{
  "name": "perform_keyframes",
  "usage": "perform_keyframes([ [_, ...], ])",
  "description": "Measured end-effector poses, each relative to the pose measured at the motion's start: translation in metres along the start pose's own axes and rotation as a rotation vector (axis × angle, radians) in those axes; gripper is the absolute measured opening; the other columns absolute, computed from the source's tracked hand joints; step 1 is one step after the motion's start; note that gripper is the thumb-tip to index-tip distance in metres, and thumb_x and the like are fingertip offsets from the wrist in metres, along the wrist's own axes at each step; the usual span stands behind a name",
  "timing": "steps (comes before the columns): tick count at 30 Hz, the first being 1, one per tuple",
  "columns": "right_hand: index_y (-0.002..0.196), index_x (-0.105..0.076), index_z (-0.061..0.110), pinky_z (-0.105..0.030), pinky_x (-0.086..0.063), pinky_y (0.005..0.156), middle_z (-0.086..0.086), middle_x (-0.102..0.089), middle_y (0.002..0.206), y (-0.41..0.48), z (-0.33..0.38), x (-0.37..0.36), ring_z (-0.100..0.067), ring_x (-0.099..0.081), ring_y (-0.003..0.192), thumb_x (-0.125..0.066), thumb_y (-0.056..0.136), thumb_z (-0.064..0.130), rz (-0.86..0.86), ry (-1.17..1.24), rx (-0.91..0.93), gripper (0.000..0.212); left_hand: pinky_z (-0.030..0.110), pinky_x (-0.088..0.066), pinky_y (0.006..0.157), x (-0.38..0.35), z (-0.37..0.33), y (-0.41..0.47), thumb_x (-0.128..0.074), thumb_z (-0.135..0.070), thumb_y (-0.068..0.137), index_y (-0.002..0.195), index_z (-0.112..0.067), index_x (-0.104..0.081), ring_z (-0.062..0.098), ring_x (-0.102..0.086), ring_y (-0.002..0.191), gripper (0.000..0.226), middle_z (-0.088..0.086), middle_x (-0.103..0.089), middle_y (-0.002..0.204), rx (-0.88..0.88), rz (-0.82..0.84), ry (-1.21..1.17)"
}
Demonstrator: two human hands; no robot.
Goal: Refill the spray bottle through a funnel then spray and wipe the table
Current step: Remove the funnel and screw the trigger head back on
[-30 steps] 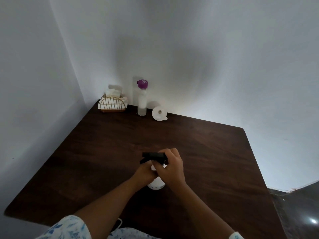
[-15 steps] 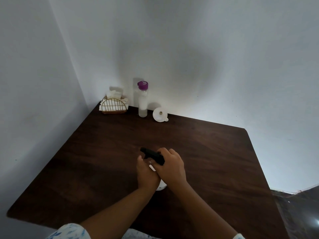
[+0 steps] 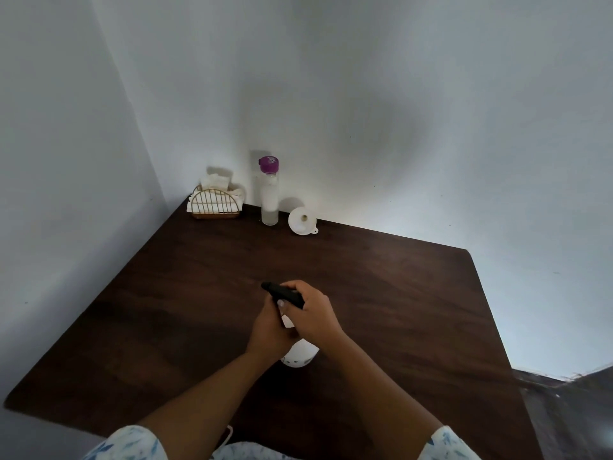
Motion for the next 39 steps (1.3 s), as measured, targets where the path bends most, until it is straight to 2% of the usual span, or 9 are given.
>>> perform_keyframes([
  [3, 0.107, -0.056, 0.034, -0.013, -0.039, 0.068, 0.008, -0.053, 0.104, 0.000, -0.004, 0.004, -0.002, -0.053, 0.088, -0.068, 0.081, 0.023, 0.018, -0.098, 0.050, 0.031, 0.012, -0.042, 0.067, -0.003, 0.001, 0.002, -0.072, -0.010, 0.075, 0.128, -0.018, -0.036, 0.012, -0.059, 0.096, 0.064, -0.014, -0.052, 0.094, 0.017, -0.006, -0.012],
  [7, 0.107, -0.055, 0.034, -0.022, -0.047, 0.079, 0.011, -0.055, 0.102, -0.005, -0.018, 0.009, -0.006, -0.054, 0.094, -0.072, 0.078, 0.023, 0.055, -0.095, 0.033, 0.035, 0.017, -0.044, 0.065, -0.006, 0.001, 0.001, -0.073, -0.014, 0.074, 0.125, -0.023, -0.034, -0.001, -0.056, 0.080, 0.065, -0.019, -0.054, 0.088, 0.064, 0.006, -0.044],
  [10, 0.097, -0.056, 0.038, -0.013, -0.043, 0.070, 0.017, -0.054, 0.094, -0.010, -0.019, 0.013, 0.001, -0.054, 0.087, -0.071, 0.079, 0.026, 0.048, -0.109, 0.074, 0.026, 0.015, -0.047, 0.063, -0.009, -0.001, 0.001, -0.071, -0.013, 0.076, 0.115, -0.028, -0.034, 0.000, -0.062, 0.083, 0.056, -0.015, -0.056, 0.089, 0.063, 0.012, -0.101],
  [13, 0.084, -0.051, 0.042, -0.009, -0.036, 0.059, 0.019, -0.046, 0.084, -0.017, -0.021, 0.015, 0.006, -0.051, 0.077, -0.071, 0.080, 0.025, -0.015, -0.113, 0.121, 0.027, 0.003, -0.044, 0.056, -0.012, -0.005, -0.001, -0.068, -0.004, 0.077, 0.112, -0.026, -0.031, -0.016, -0.058, 0.074, 0.055, -0.010, -0.056, 0.086, 0.007, 0.003, -0.080],
  [21, 0.076, -0.043, 0.044, -0.010, -0.036, 0.060, 0.016, -0.040, 0.090, -0.020, -0.033, 0.010, -0.002, -0.049, 0.076, -0.076, 0.073, 0.036, -0.080, -0.041, 0.046, 0.033, 0.017, -0.050, 0.062, -0.014, 0.002, -0.004, -0.061, -0.001, 0.078, 0.125, -0.021, -0.028, 0.001, -0.064, 0.066, 0.061, -0.001, -0.060, 0.075, -0.007, 0.095, -0.060],
  [26, 0.087, -0.049, 0.054, -0.010, -0.041, 0.069, 0.019, -0.052, 0.096, -0.031, -0.042, 0.008, 0.005, -0.054, 0.088, -0.073, 0.076, 0.028, -0.098, 0.011, 0.140, 0.037, 0.020, -0.048, 0.075, -0.014, 0.000, -0.010, -0.068, -0.006, 0.074, 0.123, -0.030, -0.029, 0.006, -0.063, 0.089, 0.067, -0.004, -0.061, 0.100, -0.022, 0.125, -0.049],
  [29, 0.082, -0.050, 0.049, -0.010, -0.042, 0.066, 0.018, -0.056, 0.092, -0.030, -0.043, 0.010, 0.008, -0.054, 0.087, -0.075, 0.075, 0.023, -0.118, 0.016, 0.122, 0.037, 0.019, -0.046, 0.076, -0.013, -0.004, -0.010, -0.069, -0.010, 0.074, 0.121, -0.027, -0.034, 0.004, -0.060, 0.093, 0.060, -0.008, -0.059, 0.102, -0.038, 0.132, -0.015],
  [35, 0.074, -0.049, 0.041, -0.014, -0.044, 0.066, 0.014, -0.057, 0.088, -0.027, -0.048, 0.010, 0.003, -0.055, 0.083, -0.077, 0.070, 0.018, -0.148, 0.054, 0.060, 0.037, 0.033, -0.048, 0.090, -0.017, -0.012, -0.011, -0.063, -0.008, 0.081, 0.119, -0.024, -0.041, 0.007, -0.057, 0.100, 0.048, -0.003, -0.057, 0.109, -0.068, 0.155, 0.004],
  [39, 0.077, -0.049, 0.040, -0.015, -0.045, 0.066, 0.013, -0.057, 0.090, -0.025, -0.047, 0.007, 0.002, -0.055, 0.084, -0.079, 0.069, 0.018, -0.133, 0.056, 0.058, 0.038, 0.032, -0.046, 0.092, -0.016, -0.013, -0.009, -0.065, -0.010, 0.079, 0.124, -0.023, -0.037, 0.008, -0.055, 0.104, 0.054, -0.003, -0.053, 0.113, -0.067, 0.172, 0.024],
])
Point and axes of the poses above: each hand's wrist, its own y-axis towards the middle knuckle, its own x-axis out of the back of the hand, z = x × y, the point moved 6 cm from there along y, towards the middle knuckle
